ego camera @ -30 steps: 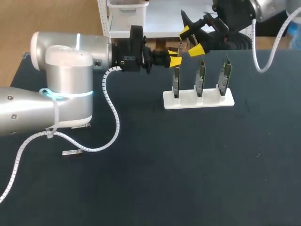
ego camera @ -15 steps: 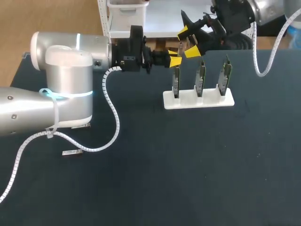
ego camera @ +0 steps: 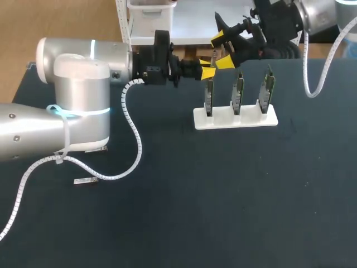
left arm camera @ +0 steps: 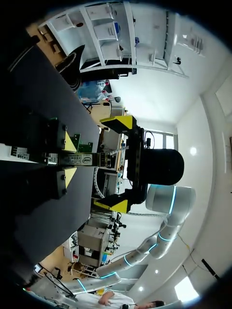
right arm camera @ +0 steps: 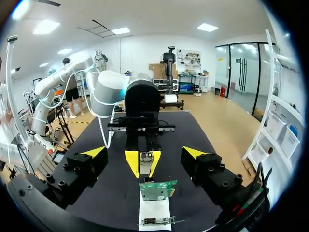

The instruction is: Pick up the optical module with the left hand, and insert it into the network port with the right hand.

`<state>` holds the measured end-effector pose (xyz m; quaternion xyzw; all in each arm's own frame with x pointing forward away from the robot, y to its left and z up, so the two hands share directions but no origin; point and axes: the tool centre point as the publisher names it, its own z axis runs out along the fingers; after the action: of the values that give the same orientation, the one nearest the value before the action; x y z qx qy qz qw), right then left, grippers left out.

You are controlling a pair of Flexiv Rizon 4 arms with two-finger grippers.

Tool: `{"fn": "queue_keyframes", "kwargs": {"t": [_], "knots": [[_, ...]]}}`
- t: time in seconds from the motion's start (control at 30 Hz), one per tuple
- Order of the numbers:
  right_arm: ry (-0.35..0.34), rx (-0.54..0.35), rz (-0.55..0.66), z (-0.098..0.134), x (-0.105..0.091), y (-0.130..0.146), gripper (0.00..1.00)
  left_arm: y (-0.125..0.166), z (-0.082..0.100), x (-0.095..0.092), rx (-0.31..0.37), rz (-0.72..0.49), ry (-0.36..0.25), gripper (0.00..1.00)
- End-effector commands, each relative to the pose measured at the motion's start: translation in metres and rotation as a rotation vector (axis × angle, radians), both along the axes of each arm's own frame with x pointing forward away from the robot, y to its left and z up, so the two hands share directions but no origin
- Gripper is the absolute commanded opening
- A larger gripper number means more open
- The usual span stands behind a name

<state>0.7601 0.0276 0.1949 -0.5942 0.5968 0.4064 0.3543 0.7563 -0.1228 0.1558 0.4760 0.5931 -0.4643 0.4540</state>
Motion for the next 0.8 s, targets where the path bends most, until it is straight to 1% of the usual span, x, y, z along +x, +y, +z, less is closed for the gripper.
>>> {"fn": "queue_keyframes", "kwargs": {"t": [0.03, 0.13, 0.33, 0.57, 0.8], "knots": [[-0.009, 0.003, -0.016, -0.0004, -0.0031, 0.0017, 1.00, -0.0004, -0.0005, 0.0007, 0.000, 0.001, 0.000, 0.00], [0.011, 0.012, 0.008, -0.0006, -0.0016, 0.0031, 1.00, -0.0004, -0.0005, 0.0007, 0.000, 0.001, 0.000, 0.00], [0.011, 0.006, 0.034, 0.0002, 0.0020, 0.0050, 1.00, -0.0004, -0.0005, 0.0007, 0.000, 0.001, 0.000, 0.00], [0.008, 0.003, 0.034, 0.0009, 0.0032, 0.0056, 1.00, -0.0004, -0.0005, 0.0007, 0.000, 0.001, 0.000, 0.00], [0.020, -0.004, 0.025, -0.0025, 0.0008, 0.0050, 1.00, -0.0004, -0.0005, 0.0007, 0.000, 0.001, 0.000, 0.00]]}}
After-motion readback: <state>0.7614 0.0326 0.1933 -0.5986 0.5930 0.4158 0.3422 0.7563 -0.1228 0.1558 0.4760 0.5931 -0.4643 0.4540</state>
